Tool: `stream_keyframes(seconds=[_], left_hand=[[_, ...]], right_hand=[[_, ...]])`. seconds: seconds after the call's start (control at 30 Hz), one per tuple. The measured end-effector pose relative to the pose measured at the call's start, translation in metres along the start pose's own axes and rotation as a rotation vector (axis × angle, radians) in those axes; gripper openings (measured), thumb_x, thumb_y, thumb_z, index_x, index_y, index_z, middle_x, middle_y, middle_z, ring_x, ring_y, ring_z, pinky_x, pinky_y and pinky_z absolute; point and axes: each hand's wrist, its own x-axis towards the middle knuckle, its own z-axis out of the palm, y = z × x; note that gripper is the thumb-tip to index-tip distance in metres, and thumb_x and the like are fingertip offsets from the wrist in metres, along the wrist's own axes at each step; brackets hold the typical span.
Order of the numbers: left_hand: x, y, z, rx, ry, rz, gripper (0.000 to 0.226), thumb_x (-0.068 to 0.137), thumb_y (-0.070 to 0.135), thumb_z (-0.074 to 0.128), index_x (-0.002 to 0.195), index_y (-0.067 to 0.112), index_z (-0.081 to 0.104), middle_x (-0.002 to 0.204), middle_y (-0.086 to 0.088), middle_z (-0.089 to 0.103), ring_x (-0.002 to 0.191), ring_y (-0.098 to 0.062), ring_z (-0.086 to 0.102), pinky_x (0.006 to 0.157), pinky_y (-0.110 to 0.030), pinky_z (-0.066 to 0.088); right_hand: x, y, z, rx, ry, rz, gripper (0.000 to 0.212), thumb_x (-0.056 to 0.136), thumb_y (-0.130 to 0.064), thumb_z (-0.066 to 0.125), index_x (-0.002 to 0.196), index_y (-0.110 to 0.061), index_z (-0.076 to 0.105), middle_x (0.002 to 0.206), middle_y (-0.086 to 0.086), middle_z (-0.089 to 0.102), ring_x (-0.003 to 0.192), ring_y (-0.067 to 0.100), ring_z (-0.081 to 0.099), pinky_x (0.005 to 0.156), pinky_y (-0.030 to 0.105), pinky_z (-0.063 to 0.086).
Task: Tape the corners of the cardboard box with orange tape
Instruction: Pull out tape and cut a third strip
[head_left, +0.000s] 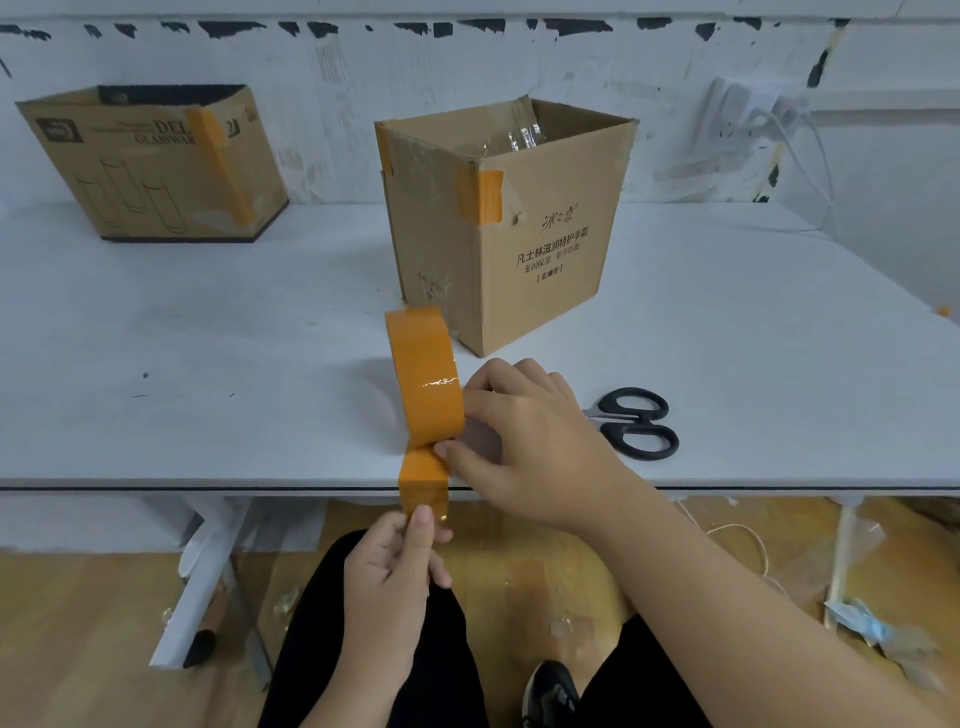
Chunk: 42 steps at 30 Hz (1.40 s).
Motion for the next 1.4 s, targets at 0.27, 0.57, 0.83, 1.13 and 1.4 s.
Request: stream_keyframes(seconds=[0.27,0.57,0.83,1.13,1.4], left_hand=[[-0.012,0.01,-0.001,-0.352,-0.065,-0.239,0.028,0.064,0.05,0.067,0.06,0.022,0.068,0.058,-0.002,0.06,0.039,-0.012,0.046,0.037,-0.021,0.034],[-0.009,0.015,0.004,-0.262,-0.042,-0.284,0.034,0.063,0.053,0.068,0.062,0.019,0.069,0.059,-0.005,0.058,0.041,-0.011,0.046,0.039,-0.02,0.037],[-0.014,0.016,0.005,-0.219,-0.051,-0.192,0.031,0.071,0.051,0.062,0.078,0.022,0.07,0.069,-0.004,0.065,0.042,-0.012,0.049,0.039,-0.02,0.039],[-0.013,0.014,0.004,-0.192,-0.038,-0.153,0.026,0.073,0.049,0.062,0.075,0.024,0.07,0.073,-0.002,0.067,0.042,-0.01,0.05,0.039,-0.019,0.039],[-0.017,0.013,0.002,-0.187,-0.035,-0.133,0.029,0.072,0.051,0.061,0.077,0.024,0.071,0.077,-0.002,0.07,0.044,-0.01,0.051,0.04,-0.018,0.038]], right_hand=[[0.0,0.001,-0.002,0.084,0.028,0.024,0.034,0.082,-0.04,0.053,0.115,-0.032,0.059,0.096,-0.013,0.052,0.092,0.009,0.043,0.082,0.028,0.036],[0.0,0.001,-0.002,0.125,0.096,0.044,0.031,0.078,-0.024,0.049,0.107,-0.029,0.059,0.09,-0.015,0.049,0.086,0.007,0.042,0.079,0.027,0.035],[0.001,0.002,-0.005,0.209,0.123,0.126,0.035,0.078,-0.017,0.046,0.109,-0.028,0.061,0.09,-0.012,0.052,0.087,0.008,0.044,0.081,0.03,0.041],[-0.005,0.025,-0.053,-0.032,0.08,0.263,0.03,0.083,-0.015,0.052,0.108,-0.027,0.062,0.101,-0.004,0.057,0.098,0.02,0.049,0.089,0.034,0.042],[-0.039,0.061,-0.095,0.022,-0.203,0.453,0.019,0.085,-0.024,0.062,0.101,-0.034,0.063,0.095,-0.019,0.058,0.095,0.008,0.056,0.071,0.011,0.039]])
